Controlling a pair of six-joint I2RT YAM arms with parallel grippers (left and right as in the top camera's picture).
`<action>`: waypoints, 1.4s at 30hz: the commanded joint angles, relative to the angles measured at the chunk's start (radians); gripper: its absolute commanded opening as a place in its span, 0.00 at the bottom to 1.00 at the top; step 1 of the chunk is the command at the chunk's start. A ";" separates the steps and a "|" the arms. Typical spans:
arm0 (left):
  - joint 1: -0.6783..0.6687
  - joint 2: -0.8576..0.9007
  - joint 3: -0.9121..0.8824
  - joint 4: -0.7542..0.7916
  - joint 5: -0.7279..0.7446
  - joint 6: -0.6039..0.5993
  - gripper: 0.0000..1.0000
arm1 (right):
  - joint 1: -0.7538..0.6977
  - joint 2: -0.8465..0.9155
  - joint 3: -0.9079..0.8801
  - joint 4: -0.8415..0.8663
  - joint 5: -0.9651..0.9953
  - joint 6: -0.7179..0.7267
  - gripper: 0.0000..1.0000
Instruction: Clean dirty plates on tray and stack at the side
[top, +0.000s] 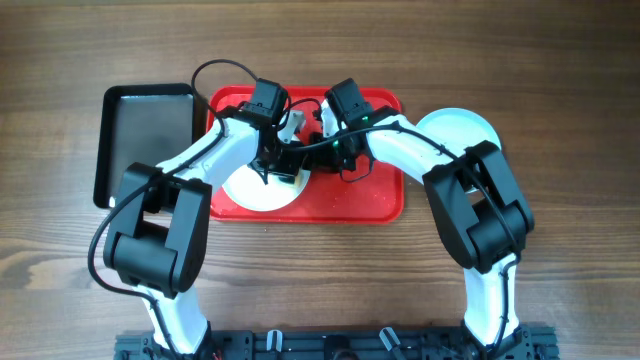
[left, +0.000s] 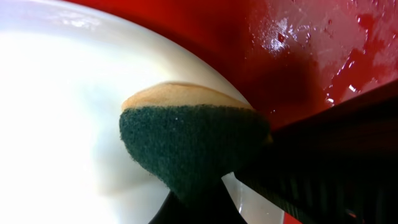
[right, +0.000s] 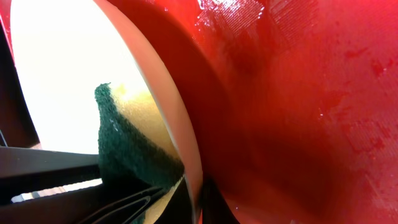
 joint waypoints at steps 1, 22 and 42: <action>0.004 0.101 -0.079 -0.044 -0.192 0.028 0.04 | -0.047 0.014 0.002 0.009 -0.022 -0.001 0.04; 0.155 0.101 -0.078 0.045 -0.544 -0.481 0.04 | -0.147 0.014 0.002 -0.028 0.008 -0.003 0.05; 0.109 0.101 -0.078 0.146 -0.027 -0.355 0.04 | -0.131 0.014 0.002 0.117 -0.014 -0.124 0.41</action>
